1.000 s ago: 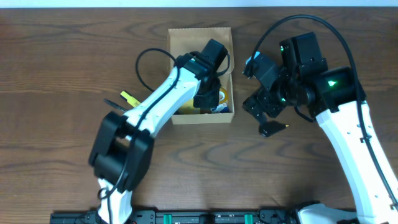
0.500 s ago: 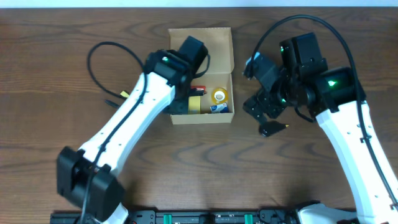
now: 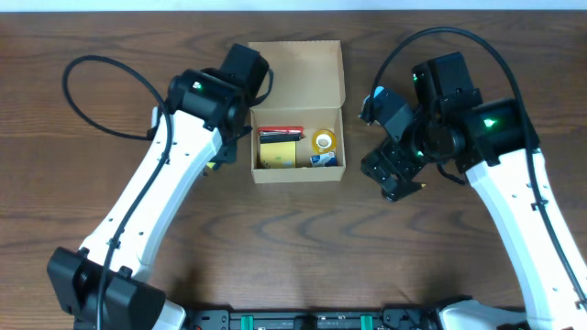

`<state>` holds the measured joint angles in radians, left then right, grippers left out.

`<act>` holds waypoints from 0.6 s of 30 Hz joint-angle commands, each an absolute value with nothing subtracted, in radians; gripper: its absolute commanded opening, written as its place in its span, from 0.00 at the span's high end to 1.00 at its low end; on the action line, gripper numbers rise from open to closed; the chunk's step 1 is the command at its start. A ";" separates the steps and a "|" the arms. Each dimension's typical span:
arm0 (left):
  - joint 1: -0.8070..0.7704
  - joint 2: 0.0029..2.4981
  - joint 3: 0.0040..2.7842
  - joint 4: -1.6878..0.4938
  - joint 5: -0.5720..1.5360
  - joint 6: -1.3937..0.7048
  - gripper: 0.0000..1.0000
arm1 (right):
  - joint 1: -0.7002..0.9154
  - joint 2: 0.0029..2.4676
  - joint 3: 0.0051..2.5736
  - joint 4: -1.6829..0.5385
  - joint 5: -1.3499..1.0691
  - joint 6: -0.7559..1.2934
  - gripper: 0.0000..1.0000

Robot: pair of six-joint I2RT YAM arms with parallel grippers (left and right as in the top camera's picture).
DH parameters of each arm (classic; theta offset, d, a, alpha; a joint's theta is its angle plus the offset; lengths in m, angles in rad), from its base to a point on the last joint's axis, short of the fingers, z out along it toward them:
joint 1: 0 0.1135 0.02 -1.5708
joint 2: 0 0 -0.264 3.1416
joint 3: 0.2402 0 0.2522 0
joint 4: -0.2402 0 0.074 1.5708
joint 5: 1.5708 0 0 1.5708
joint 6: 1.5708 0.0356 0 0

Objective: Pack container
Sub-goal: 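Open the left gripper and raise it out of the box to the left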

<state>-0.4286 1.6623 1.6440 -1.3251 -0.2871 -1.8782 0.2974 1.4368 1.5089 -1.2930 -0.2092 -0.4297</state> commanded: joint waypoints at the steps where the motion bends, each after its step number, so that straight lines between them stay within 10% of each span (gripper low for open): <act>1: -0.394 1.647 1.654 -1.383 -0.344 -1.855 0.64 | 0.291 1.420 1.508 -1.295 -0.213 -0.423 0.01; 18: -0.093 1.647 1.654 -1.368 -0.535 -1.187 0.38 | 0.291 1.420 1.509 -1.295 -0.213 -0.423 0.01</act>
<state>-0.1371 1.6615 1.6440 -1.4002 -0.4759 -1.4197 0.2974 1.4368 1.5089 -1.2934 -0.2089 -0.4301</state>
